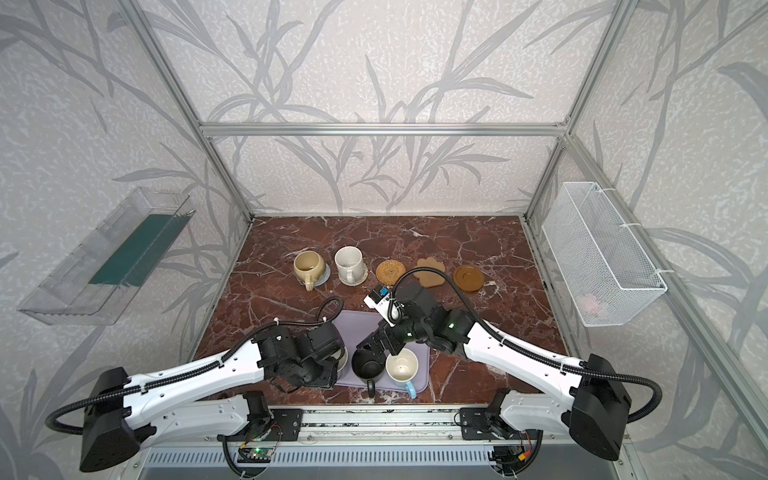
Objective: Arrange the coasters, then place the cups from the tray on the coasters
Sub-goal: 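Move left gripper down over the lavender-and-white mug while right gripper approaches tray, then lower left gripper into the lavender mug and close on its rim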
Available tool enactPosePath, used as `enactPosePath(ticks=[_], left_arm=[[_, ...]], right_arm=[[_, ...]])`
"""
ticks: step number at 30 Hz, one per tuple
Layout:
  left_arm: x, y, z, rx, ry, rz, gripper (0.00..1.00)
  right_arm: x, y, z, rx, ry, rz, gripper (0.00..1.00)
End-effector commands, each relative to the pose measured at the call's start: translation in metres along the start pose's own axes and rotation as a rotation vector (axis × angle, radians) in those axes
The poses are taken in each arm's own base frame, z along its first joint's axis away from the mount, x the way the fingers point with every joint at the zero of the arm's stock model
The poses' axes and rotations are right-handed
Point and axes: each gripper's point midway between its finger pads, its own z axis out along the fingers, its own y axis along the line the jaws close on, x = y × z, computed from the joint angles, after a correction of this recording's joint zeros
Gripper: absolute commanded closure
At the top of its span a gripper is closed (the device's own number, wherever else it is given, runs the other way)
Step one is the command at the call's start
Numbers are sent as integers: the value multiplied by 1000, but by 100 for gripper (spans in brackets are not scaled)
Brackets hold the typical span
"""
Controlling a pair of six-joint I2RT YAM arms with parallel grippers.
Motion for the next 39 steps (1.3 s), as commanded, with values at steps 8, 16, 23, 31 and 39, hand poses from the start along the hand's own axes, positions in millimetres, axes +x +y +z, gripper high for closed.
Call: enactPosePath(ticks=[8, 16, 23, 31, 39], left_arm=[[-3, 5, 18, -46, -24, -15, 49], [-8, 14, 25, -105, -58, -9, 56], [-14, 14, 31, -90, -107, -10, 60], [-14, 16, 41, -103, -109, 7, 64], [-21, 18, 38, -131, -136, 8, 74]], right_arm=[[2, -3, 7, 16, -9, -25, 1], [0, -4, 14, 11, -24, -13, 1], [1, -2, 21, 9, -27, -6, 1], [2, -2, 24, 15, -22, -5, 1], [4, -2, 24, 23, -20, -4, 1]])
